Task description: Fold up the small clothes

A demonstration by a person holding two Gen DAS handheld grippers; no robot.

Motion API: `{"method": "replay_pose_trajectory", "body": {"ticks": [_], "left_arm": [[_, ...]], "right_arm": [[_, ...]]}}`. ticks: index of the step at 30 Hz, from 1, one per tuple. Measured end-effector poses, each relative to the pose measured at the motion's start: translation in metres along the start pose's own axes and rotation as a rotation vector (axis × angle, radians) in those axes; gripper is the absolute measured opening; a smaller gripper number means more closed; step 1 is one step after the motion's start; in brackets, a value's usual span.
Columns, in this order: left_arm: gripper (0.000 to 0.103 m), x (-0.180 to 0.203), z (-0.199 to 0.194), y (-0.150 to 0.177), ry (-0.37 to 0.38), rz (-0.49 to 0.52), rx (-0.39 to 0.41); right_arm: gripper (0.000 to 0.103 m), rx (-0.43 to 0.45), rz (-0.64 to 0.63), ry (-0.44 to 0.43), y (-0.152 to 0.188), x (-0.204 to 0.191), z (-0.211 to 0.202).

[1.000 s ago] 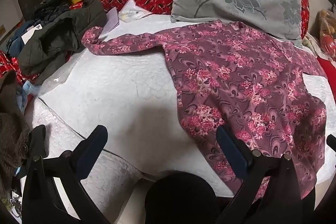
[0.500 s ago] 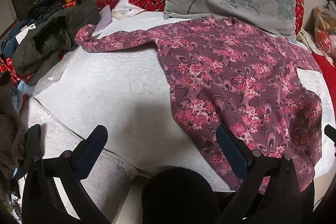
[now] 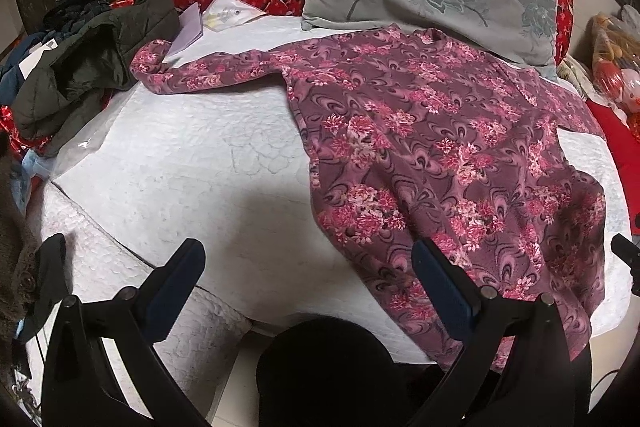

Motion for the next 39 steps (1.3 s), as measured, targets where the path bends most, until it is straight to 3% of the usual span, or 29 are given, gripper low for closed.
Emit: {"method": "replay_pose_trajectory", "body": {"ticks": [18, 39], "left_arm": [[0.103, 0.004, 0.009, 0.001, 0.003, 0.008, -0.022], [0.103, 0.006, -0.004, 0.003, 0.01, 0.017, -0.004]], "right_arm": [[0.102, -0.014, -0.005, -0.004, -0.002, -0.001, 0.008], [0.102, 0.02, 0.013, -0.004, 0.002, 0.007, -0.01]]}}
Point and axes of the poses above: each gripper's, at about its wrist camera, not at the fingertips, and z roughly the way its jaws point, x to its right, y to its underside, the point moved 10 cm from there along z, roughly the way its jaws point, and after that the axes turned 3 degrees about -y, right-handed, at the moved point
